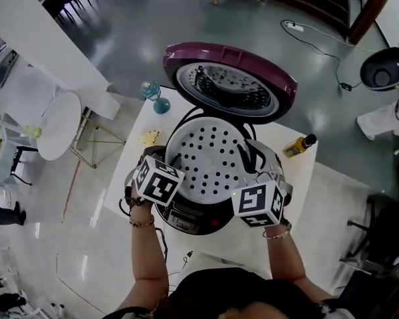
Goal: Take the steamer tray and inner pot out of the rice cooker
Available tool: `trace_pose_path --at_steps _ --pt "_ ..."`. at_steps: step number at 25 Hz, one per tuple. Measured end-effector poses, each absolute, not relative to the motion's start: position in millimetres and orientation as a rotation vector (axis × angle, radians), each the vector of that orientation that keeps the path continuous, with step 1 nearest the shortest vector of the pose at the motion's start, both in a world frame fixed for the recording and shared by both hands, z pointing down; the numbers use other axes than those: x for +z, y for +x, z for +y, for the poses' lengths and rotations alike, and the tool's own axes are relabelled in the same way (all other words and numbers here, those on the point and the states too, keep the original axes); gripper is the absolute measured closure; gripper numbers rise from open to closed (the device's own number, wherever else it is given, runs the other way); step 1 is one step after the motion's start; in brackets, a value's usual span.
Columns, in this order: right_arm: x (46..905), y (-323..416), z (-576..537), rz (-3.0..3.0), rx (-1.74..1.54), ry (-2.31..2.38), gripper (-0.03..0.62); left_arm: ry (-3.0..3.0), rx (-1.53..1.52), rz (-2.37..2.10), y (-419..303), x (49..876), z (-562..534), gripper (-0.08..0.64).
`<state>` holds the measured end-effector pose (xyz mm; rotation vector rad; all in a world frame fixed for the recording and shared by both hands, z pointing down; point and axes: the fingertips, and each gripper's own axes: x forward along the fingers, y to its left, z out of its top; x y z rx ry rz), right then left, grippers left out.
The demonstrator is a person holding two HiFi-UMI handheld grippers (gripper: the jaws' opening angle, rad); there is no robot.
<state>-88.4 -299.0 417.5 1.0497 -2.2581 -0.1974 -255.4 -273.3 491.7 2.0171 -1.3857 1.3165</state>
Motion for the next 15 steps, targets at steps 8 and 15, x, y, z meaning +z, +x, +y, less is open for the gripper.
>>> trace_pose_path --at_steps 8,15 --pt "374 -67 -282 -2.327 -0.291 1.237 0.528 2.125 1.198 -1.552 -241 426 -258 0.437" --pt "346 -10 -261 -2.454 -0.043 1.508 0.554 2.326 0.946 -1.575 -192 376 -241 0.463"
